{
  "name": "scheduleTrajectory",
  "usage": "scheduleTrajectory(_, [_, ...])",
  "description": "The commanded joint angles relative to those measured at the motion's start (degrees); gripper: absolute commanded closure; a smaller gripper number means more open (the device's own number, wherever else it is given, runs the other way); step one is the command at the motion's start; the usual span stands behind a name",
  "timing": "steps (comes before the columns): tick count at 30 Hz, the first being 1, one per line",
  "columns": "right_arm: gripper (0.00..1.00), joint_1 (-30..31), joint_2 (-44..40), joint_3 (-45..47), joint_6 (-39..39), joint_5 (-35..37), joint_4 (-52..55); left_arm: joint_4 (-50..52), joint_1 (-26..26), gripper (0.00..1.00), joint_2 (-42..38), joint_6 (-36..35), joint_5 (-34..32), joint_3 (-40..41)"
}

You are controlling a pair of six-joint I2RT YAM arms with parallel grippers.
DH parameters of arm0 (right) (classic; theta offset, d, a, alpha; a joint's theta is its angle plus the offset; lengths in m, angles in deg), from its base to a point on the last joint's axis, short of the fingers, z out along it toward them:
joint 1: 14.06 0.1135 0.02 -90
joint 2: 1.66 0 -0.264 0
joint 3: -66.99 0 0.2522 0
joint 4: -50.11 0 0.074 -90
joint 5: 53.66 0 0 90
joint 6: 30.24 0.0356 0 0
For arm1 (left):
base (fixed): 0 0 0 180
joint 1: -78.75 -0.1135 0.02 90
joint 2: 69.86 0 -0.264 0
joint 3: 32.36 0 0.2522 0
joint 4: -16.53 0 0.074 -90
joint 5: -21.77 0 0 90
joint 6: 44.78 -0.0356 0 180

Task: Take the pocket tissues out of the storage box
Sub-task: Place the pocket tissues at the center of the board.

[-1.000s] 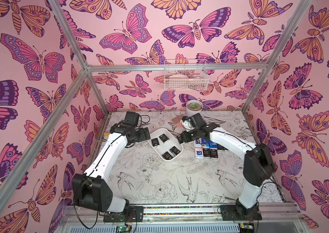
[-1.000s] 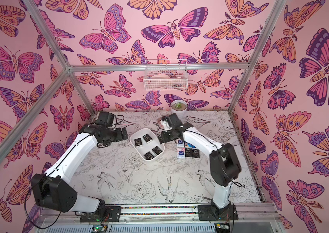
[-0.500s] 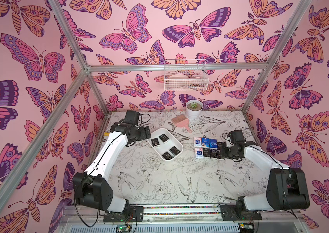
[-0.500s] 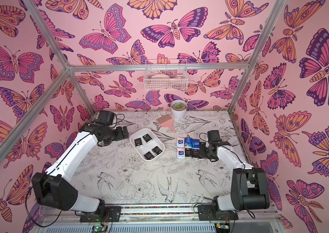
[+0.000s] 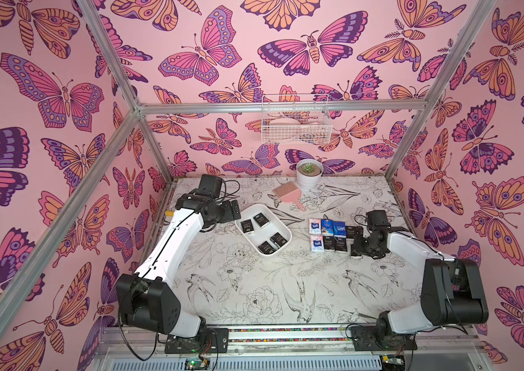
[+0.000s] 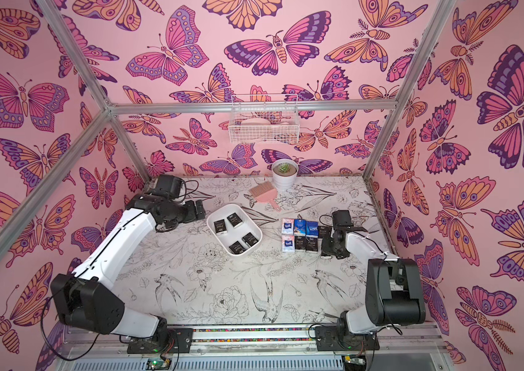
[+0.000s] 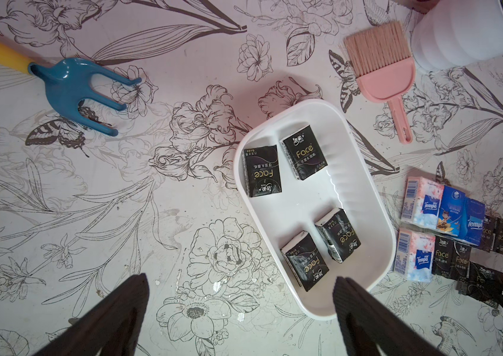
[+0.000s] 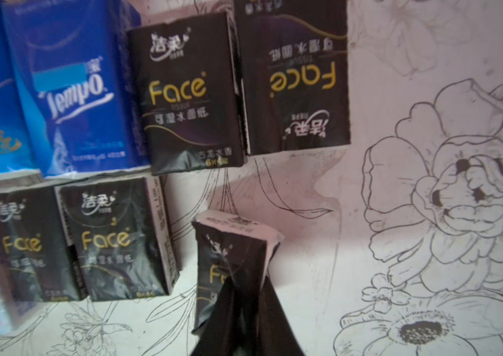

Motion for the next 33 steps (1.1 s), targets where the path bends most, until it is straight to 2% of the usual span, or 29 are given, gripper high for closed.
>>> scheduleTrajectory(1, [0.83,-0.38,2.84,-2.07,-1.32,-0.16,-0.18,1.25,-0.15,0.00,0.07,-0.70,0.65,-0.53])
scheduleTrajectory(8, [0.78,-0.40,7.92,-5.26,-1.91,-0.37,1.27,1.31,-0.18,0.00,-0.47,-1.00,-0.02,-0.68])
scheduleTrajectory(17, [0.69,-0.40,8.35,-5.67,-2.03,-1.31,1.25,1.33,-0.17,0.00,-0.40,-0.78,-0.05,-0.78])
scheduleTrajectory(25, [0.60,-0.37,6.53,-6.66,-1.79,-1.83,1.94,1.38,-0.18,0.00,-0.34,-0.75,0.04,-0.73])
scheduleTrajectory(33, [0.57,-0.38,0.79,-9.55,-2.13,-0.97,5.47,1.49,-0.18,0.00,-0.73,-0.94,-0.22,-0.50])
